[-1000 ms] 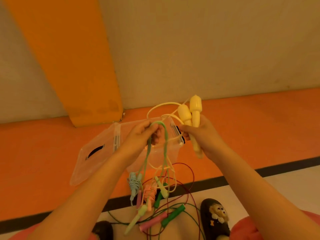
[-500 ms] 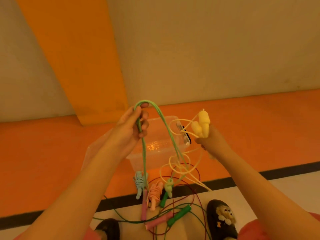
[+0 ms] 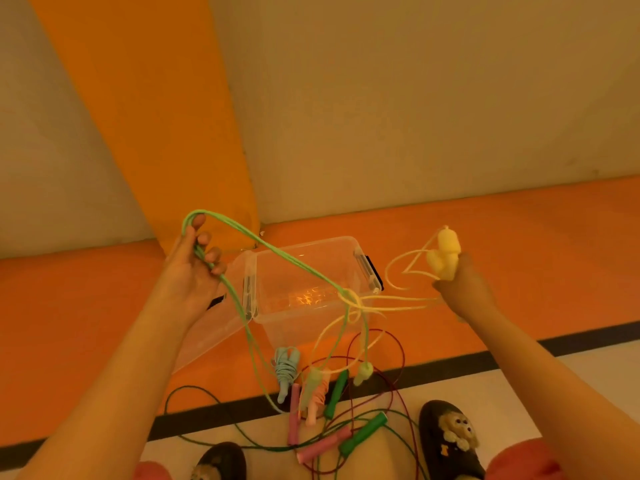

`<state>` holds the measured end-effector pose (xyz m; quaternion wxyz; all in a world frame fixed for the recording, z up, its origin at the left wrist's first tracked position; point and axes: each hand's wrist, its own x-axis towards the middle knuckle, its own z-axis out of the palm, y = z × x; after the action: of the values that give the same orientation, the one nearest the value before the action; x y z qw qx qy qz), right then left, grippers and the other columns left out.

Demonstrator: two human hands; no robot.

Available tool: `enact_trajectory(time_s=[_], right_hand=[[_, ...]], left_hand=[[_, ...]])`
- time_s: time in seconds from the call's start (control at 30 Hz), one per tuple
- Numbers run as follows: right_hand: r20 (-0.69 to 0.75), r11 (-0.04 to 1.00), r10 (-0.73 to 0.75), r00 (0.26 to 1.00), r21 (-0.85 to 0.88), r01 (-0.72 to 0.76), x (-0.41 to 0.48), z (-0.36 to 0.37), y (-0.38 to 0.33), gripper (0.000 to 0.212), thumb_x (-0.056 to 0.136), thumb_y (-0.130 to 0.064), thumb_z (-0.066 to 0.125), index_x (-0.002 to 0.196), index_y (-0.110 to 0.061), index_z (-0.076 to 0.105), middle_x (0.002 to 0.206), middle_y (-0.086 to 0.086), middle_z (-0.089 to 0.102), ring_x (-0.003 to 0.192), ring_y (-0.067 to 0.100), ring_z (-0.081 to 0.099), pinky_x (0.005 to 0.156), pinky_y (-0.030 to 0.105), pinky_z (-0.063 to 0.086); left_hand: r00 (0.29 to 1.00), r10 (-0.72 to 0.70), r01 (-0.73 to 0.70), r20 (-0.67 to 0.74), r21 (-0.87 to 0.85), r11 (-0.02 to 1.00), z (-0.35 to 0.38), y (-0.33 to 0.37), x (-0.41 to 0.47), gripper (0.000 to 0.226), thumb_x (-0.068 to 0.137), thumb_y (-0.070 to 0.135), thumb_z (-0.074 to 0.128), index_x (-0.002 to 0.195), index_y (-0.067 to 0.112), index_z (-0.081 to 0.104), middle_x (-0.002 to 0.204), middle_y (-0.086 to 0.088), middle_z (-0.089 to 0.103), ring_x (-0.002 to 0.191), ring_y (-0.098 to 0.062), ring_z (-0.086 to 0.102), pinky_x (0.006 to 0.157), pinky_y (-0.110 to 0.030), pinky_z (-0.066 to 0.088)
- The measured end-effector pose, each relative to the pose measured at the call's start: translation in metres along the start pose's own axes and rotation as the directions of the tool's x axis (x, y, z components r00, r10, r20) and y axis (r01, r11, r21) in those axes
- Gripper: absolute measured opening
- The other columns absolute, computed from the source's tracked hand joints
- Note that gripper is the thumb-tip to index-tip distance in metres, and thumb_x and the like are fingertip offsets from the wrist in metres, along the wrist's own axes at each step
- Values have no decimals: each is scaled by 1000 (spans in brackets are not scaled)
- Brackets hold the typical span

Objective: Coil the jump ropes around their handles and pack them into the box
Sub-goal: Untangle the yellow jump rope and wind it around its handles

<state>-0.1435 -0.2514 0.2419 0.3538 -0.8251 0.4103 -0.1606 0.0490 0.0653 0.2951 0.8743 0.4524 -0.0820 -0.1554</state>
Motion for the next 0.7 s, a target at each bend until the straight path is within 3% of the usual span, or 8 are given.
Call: enact_trajectory(time_s=[0.07,0.17,0.27,0.43,0.5,0.6,0.63,0.7], right_hand=[[-27,993,-16,1000,114,19,2,-8,1,42,85,-5,63,122,-4,43,92,11,53,80,31,55,62,33,37],[-31,933,-81,996,349,87,-2,-16,-8,31,83,1,60,112,-4,50,78,7,53,64,23,49,58,34,39],[-11,873,-169,986,462,155,-12,-14,-24,33,83,6,59,112,-8,50,77,5,53,61,17,48,56,33,41],[-15,838,-352,936,440,323,-32,-15,-58,36,84,6,60,95,-26,47,79,-2,52,63,7,50,51,18,43],[-22,802,-406,914,471,368,-37,-20,-70,40,84,6,60,90,-31,46,78,-4,52,62,5,50,50,15,42],[-29,757,-414,910,544,362,-38,-26,-82,37,85,3,61,99,-29,49,82,-2,55,60,-1,53,51,15,45],[-30,748,-419,907,555,364,-38,-28,-85,35,84,3,62,104,-24,51,85,1,57,62,1,54,52,18,46],[-22,730,-435,900,577,367,-39,-31,-91,37,84,1,63,114,-16,51,94,10,61,68,7,56,55,22,47]], left_hand=[[999,-2,11,-42,200,980,-10,0,-2,30,102,25,40,92,28,68,60,13,51,49,-4,43,48,-18,36],[997,-72,51,13,575,817,-17,-14,-12,20,99,17,47,102,15,67,64,7,57,63,-12,51,64,-26,43],[969,-230,49,91,842,537,-19,-30,-24,18,90,25,61,91,10,71,69,-1,58,70,-18,53,75,-34,45],[889,-455,-68,54,998,-15,-32,-57,-25,32,87,44,65,68,18,62,59,2,58,57,-13,53,61,-26,40],[798,-602,-94,-19,983,-156,-33,-67,-27,26,92,41,58,82,18,64,72,2,63,69,-13,62,66,-24,45],[672,-729,-149,-133,939,-309,-33,-86,-31,45,94,45,54,129,16,55,127,-4,59,113,-18,57,93,-28,45],[671,-731,-169,-126,933,-316,-33,-93,-31,58,93,47,54,140,16,43,143,-5,47,127,-19,48,103,-31,39],[711,-703,-154,-35,967,-204,-29,-108,-34,78,90,49,58,151,16,23,156,-5,27,140,-21,32,112,-32,29]])
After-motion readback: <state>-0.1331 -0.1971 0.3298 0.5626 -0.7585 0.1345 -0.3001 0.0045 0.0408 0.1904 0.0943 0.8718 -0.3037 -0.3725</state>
